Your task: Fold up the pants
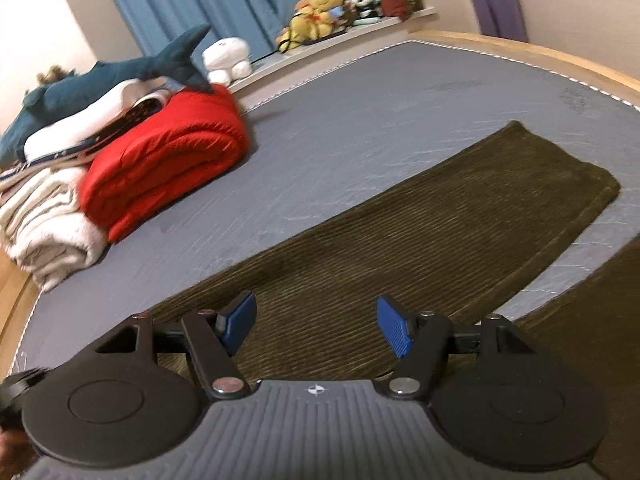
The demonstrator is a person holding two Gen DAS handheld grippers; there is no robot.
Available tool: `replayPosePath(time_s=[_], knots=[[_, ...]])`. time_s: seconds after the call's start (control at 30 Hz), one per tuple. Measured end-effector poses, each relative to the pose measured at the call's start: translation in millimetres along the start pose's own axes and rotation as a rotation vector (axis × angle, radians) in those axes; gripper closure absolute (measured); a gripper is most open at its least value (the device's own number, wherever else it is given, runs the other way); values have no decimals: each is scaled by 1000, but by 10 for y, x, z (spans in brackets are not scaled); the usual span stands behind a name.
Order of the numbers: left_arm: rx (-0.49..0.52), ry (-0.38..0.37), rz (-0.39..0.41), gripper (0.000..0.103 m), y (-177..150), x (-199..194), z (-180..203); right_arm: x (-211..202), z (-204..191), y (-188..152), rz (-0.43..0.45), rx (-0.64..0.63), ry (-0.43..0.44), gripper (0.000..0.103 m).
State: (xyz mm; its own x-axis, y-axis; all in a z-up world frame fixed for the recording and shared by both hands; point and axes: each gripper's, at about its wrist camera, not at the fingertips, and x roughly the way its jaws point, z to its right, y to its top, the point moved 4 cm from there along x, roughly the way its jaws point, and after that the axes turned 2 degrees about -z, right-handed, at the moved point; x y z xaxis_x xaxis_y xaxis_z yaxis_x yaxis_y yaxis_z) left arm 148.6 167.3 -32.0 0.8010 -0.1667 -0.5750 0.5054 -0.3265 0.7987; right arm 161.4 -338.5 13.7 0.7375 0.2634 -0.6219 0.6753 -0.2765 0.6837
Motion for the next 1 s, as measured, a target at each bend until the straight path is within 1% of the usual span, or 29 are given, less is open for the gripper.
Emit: replayPosePath(time_s=[0.03, 0.07, 0.13, 0.17, 0.2, 0.23, 0.27, 0.33, 0.37, 0.4, 0.43, 0.47, 0.53, 0.57, 0.6, 0.63, 0.67, 0.7, 0.73, 0.77, 0.8, 0.83, 0.87, 0.9, 0.93, 1.0], knots=[[31, -30, 25, 96, 18, -216, 105, -13, 47, 17, 5, 11, -6, 34], [57, -77, 52, 96, 1, -482, 225, -26, 105, 35, 12, 25, -13, 34], [137, -162, 85, 97, -110, -902, 476, -45, 231, 42, 29, 61, -25, 34], [184, -219, 84, 97, -222, -1114, 621, -59, 316, 42, 39, 87, -27, 34], [219, -271, 65, 97, -369, -1265, 741, -73, 406, 36, 49, 114, -34, 34], [238, -298, 32, 97, -512, -1318, 813, -79, 480, 34, 54, 139, -46, 34], [242, -327, -46, 98, -702, -1310, 866, -90, 572, 37, 59, 171, -59, 34], [250, -377, -238, 100, -1053, -1164, 940, -123, 739, 42, 77, 230, -78, 34], [273, -395, -322, 98, -1210, -1102, 991, -137, 831, 50, 92, 253, -94, 34], [278, -404, -346, 97, -1258, -1078, 999, -134, 896, 53, 98, 265, -111, 34], [262, -411, -337, 97, -1245, -1085, 991, -127, 969, 52, 99, 283, -130, 34], [227, -411, -294, 95, -1166, -1109, 954, -117, 1048, 53, 99, 309, -143, 34], [129, -396, -172, 90, -944, -1129, 834, -76, 1209, 58, 93, 368, -153, 34], [77, -396, -113, 90, -824, -1105, 796, -53, 1260, 60, 89, 387, -156, 34], [58, -387, -76, 90, -760, -1064, 796, -26, 1309, 63, 84, 403, -161, 34], [64, -373, -63, 90, -705, -992, 830, 2, 1352, 71, 81, 415, -166, 35], [99, -359, -71, 90, -678, -897, 918, 27, 1398, 81, 82, 423, -171, 36], [156, -349, -91, 90, -680, -796, 1033, 50, 1439, 88, 87, 427, -178, 40], [204, -347, -110, 89, -686, -724, 1131, 74, 1490, 104, 92, 428, -184, 48], [252, -351, -132, 89, -712, -633, 1227, 79, 1519, 113, 99, 431, -191, 53], [284, -361, -151, 86, -732, -549, 1303, 83, 1601, 125, 110, 440, -205, 62], [301, -370, -163, 76, -765, -507, 1340, 84, 1681, 132, 119, 451, -217, 67], [315, -378, -172, 67, -789, -452, 1371, 78, 1770, 135, 128, 465, -232, 67], [323, -384, -177, 64, -859, -445, 1369, 83, 1881, 141, 133, 483, -247, 67], [329, -393, -181, 62, -850, -390, 1398, 98, 1981, 144, 133, 500, -260, 67], [333, -404, -184, 61, -887, -340, 1406, 143, 2192, 117, 119, 542, -275, 64]])
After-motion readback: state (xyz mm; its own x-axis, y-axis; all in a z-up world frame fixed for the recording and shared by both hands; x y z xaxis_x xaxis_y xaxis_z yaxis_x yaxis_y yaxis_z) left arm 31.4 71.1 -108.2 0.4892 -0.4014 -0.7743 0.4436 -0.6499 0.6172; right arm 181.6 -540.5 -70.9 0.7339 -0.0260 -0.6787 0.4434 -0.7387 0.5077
